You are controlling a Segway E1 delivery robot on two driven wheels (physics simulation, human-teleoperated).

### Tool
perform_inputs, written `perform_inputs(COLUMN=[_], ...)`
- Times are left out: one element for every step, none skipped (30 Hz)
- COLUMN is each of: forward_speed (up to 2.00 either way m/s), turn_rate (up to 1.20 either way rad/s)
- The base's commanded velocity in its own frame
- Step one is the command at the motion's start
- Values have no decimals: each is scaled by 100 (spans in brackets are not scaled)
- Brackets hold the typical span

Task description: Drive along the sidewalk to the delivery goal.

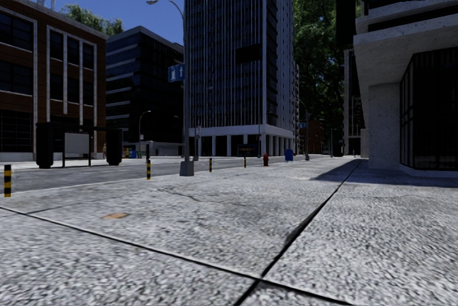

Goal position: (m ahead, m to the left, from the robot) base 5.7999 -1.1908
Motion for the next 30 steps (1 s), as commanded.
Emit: perform_inputs(forward_speed=[200, 200, 200, 200, 200, 200, 200, 200, 200, 200, 200, 200, 200, 200, 200, 200, 200, 200, 200, 200, 200, 200, 200, 200, 200, 200, 200, 200, 200, 200], turn_rate=[0, 0, 0, 0, 0, 0, 0, 0, 0, 0, 0, 0, 0, 0, 0, 0, 0, 0, 0, 0, 0, 0, 0, 0, 0, 0, 0, -10, -10, -18])
